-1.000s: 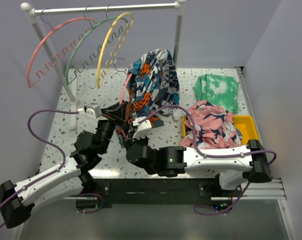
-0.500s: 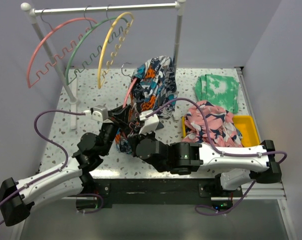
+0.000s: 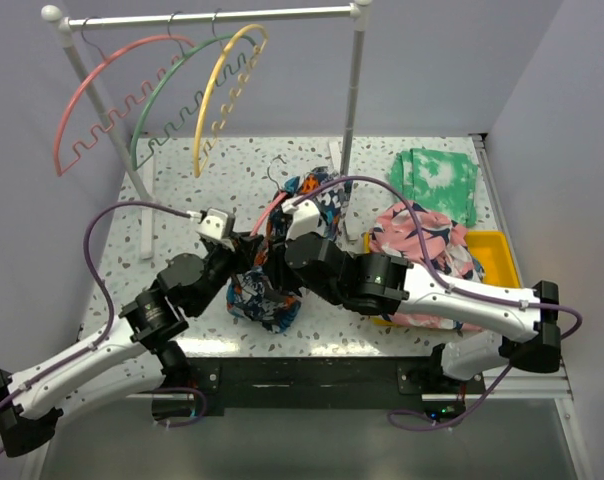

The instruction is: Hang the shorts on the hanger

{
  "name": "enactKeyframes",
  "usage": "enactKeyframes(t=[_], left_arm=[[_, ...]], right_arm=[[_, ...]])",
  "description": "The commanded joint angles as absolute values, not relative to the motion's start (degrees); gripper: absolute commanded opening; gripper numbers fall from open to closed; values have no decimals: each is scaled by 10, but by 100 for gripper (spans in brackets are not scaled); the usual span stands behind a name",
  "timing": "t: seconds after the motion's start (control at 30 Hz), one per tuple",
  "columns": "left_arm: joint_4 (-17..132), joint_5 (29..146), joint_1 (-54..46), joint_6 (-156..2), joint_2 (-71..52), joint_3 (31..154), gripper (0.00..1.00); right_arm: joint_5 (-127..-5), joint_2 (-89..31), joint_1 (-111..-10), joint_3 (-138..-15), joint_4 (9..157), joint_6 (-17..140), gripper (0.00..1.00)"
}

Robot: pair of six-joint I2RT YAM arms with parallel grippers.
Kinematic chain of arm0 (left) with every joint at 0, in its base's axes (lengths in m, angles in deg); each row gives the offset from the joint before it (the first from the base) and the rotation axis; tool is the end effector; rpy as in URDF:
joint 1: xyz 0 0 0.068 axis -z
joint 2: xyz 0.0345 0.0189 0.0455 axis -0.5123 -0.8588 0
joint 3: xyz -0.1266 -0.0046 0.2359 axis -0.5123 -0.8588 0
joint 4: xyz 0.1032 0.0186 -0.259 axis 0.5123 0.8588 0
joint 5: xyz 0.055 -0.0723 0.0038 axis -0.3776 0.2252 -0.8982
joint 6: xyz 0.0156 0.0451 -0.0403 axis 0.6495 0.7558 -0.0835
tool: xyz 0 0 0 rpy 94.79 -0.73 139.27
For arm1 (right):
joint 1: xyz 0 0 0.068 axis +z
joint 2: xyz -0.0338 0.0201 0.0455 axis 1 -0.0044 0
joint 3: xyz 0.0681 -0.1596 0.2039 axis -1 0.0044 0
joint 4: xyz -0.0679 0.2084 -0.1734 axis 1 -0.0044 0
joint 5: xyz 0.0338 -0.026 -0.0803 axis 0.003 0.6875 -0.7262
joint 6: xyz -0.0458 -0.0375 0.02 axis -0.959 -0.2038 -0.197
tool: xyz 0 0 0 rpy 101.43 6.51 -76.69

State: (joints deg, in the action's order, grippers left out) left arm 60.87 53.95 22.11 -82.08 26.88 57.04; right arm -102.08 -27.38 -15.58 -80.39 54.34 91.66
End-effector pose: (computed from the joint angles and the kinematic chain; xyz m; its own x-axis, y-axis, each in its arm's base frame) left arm 0.1375 -0.1484 0.3209 -0.1673 -0.2183 -0.9614 0.4374 0.8575 -0.2708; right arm 0.1140 0.3180 0.3733 -0.5471 0.0150 -0.8369 -0.5001 0.7959 0.3413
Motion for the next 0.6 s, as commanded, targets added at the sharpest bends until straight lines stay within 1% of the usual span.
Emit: enactKeyframes(t=[0.0, 0.07, 0.1, 0.17, 0.2, 0.27, 0.3, 0.33, 0.43, 0.57], left_arm=[[751, 556, 224, -859, 280, 675, 0], [801, 559, 224, -860, 275, 710, 0], [814, 560, 224, -858, 272, 718, 0], [835, 563, 224, -852, 273, 735, 0], [838, 565, 224, -848, 275, 739, 0], [847, 562, 224, -842, 275, 750, 0], [848, 562, 224, -839, 272, 753, 0], [849, 562, 224, -836, 270, 755, 0], [843, 560, 224, -830, 263, 755, 0], [824, 560, 224, -831, 256, 742, 0]], right_arm=[[-1001, -226, -160, -775, 551, 883, 51], [-1011, -211, -161, -790, 522, 870, 58], [-1025, -205, -161, -802, 515, 855, 64], [-1049, -189, -167, -808, 495, 848, 67], [-1053, -186, -173, -807, 494, 836, 68], [-1037, -186, -221, -800, 493, 834, 68], [-985, -188, -243, -789, 498, 832, 67], [-959, -192, -281, -783, 518, 830, 67], [-916, -220, -299, -776, 550, 814, 68], [-920, -275, -306, -786, 554, 817, 68]])
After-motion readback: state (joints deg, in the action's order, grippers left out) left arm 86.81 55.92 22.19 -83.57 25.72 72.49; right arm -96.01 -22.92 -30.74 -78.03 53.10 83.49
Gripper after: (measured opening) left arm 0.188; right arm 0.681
